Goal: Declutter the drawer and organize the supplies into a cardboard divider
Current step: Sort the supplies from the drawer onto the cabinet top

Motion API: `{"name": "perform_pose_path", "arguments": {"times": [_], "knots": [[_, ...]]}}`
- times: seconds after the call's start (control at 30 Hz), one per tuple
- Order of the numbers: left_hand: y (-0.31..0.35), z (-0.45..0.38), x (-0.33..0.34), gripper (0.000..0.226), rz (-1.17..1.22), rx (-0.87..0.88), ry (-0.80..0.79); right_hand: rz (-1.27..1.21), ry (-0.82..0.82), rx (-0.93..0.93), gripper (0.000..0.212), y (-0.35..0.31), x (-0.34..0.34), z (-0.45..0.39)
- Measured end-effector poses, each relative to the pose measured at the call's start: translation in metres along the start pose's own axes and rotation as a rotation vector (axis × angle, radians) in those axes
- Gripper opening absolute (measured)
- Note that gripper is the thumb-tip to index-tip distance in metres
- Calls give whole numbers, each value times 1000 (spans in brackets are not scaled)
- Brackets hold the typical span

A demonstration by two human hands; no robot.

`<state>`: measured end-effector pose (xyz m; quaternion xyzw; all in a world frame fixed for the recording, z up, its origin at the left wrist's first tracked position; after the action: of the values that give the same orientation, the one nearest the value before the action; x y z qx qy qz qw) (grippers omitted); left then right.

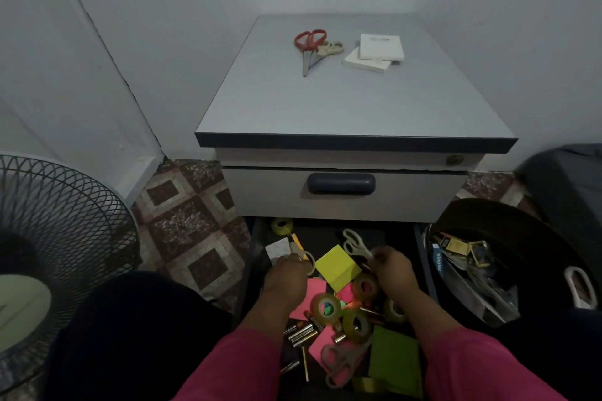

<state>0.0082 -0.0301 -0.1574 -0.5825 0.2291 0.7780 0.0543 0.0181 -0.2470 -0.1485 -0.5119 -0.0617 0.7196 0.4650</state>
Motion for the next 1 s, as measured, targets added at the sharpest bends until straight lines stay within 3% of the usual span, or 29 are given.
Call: {"name": "perform_pose_path", "arguments": {"times": [0.13,0.23,0.3,0.37,0.43,0.6,0.8,1.0], "knots": [[-2,3,0,30,-11,-24,-17,-179,-107,100,17,-5,3,6],[-4,4,-2,30,-17,-42,-36,-13,-130,128,13,-2,1,10],[-4,5,0,33,-34,-34,-68,40,-133,113,29,2,1,10],[-4,8,1,33,-57,-37,-91,30,-129,116,25,3,1,10],[-4,10,0,30,-76,-47,-88,-61,-185,146,11,2,3,12],[-5,11,-4,33,9,-81,-64,-377,-412,290,19,-2,2,28],[-4,11,3,35,-17,-49,-66,-274,-528,243,24,-6,12,38],[-3,9,-6,31,12,-49,70,-146,-547,165,27,-7,8,39]]}}
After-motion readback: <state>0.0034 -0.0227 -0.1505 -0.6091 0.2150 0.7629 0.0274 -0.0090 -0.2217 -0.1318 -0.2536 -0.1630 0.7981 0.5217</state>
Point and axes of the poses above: each hand's wrist, its own z-axis away from the middle knuckle, its own x-axis out of the palm, y = z × x, the point moved 2 cm from there along -z, towards the middle knuckle, and after that the axes turned 14 degrees about x, right-handed, at the moved point
